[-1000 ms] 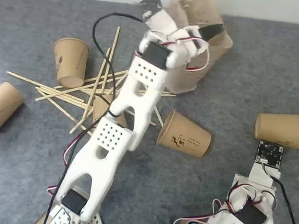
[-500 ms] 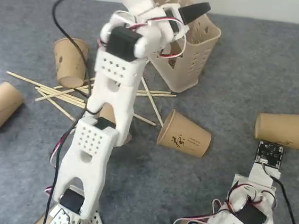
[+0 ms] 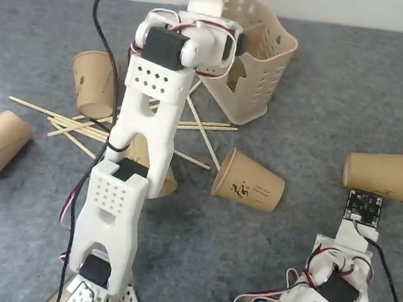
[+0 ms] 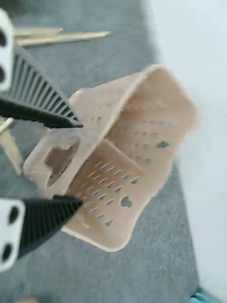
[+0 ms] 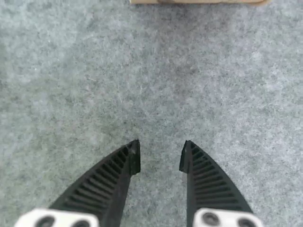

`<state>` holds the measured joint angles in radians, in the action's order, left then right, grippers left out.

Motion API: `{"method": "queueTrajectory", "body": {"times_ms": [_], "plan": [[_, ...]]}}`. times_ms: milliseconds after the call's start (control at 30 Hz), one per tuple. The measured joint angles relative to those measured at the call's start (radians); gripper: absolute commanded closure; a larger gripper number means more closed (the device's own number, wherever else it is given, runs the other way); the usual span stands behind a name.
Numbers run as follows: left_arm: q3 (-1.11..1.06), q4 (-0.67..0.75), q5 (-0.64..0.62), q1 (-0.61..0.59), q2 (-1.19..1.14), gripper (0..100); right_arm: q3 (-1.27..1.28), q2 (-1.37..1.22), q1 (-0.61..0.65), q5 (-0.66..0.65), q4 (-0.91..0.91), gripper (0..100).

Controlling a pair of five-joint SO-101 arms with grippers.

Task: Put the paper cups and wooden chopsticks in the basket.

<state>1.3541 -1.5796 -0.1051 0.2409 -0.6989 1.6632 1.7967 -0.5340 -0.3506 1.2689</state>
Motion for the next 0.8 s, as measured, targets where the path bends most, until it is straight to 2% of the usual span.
{"method": "queueTrajectory", "body": {"times_ms": [233,500,667,800], "plan": [[0.0,0.06,0.213,0.0,0.0,71,0.0,0.0,0.0,0.0,0.0,84.3],[-0.002,0.066,0.219,0.0,-0.044,72,0.0,0.0,0.0,0.0,0.0,84.3],[-0.002,0.141,0.178,0.014,-0.044,79,0.0,0.0,0.0,0.0,0.0,84.3],[-0.002,0.183,0.175,0.012,-0.044,78,0.0,0.0,0.0,0.0,0.0,84.3]]}}
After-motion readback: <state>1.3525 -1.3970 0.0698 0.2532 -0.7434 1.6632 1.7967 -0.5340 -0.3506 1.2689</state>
